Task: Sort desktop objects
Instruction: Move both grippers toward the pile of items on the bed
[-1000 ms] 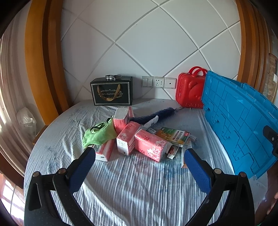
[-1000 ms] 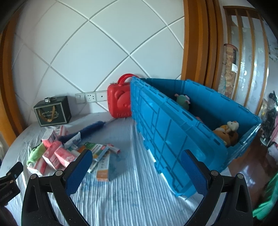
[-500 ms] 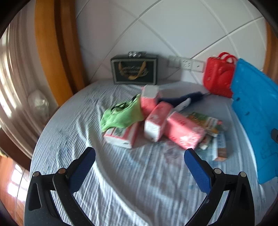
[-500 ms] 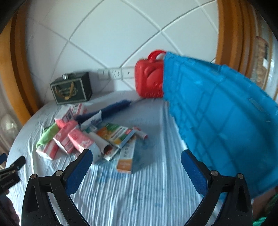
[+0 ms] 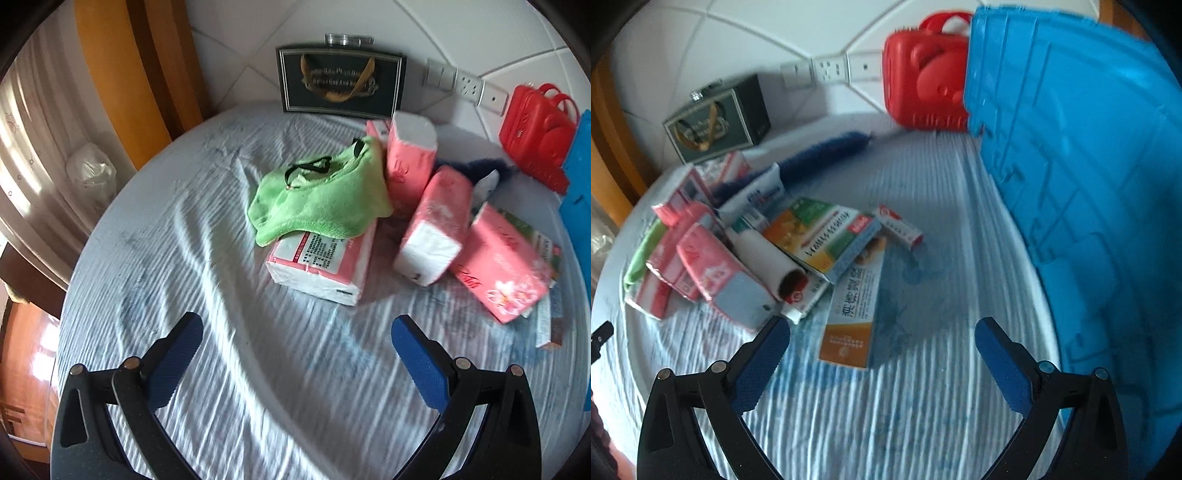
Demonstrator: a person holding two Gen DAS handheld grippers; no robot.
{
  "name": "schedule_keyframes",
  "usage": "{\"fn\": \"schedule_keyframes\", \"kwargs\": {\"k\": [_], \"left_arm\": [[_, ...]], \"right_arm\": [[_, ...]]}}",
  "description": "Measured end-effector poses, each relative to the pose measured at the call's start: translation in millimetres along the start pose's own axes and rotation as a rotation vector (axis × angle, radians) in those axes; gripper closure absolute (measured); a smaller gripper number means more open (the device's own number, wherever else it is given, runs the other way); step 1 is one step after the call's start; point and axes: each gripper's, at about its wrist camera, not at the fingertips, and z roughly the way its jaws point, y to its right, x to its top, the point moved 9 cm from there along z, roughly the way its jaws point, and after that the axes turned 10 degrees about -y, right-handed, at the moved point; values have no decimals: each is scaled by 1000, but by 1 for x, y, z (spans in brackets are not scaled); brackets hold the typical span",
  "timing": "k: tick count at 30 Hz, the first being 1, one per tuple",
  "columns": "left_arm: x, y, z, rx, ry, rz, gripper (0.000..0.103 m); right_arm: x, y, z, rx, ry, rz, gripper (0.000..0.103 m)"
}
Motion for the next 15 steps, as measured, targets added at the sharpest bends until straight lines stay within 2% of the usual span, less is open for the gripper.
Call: {"fn": "schedule_keyframes", "kwargs": {"k": [4, 6, 10, 15], "left_arm": [[15, 7, 24, -6, -41, 20, 0], [29, 10, 30, 0, -37, 34, 0], [63, 13, 44, 19, -10, 66, 0], [91, 22, 77, 31, -49, 101, 0]], "right_arm": [[1, -1, 27, 24, -72, -32, 8], [1, -3, 37, 27, -100, -35, 10], [1, -4, 50, 43, -139, -34, 11], [-2, -6, 67, 27, -188, -51, 11]]}}
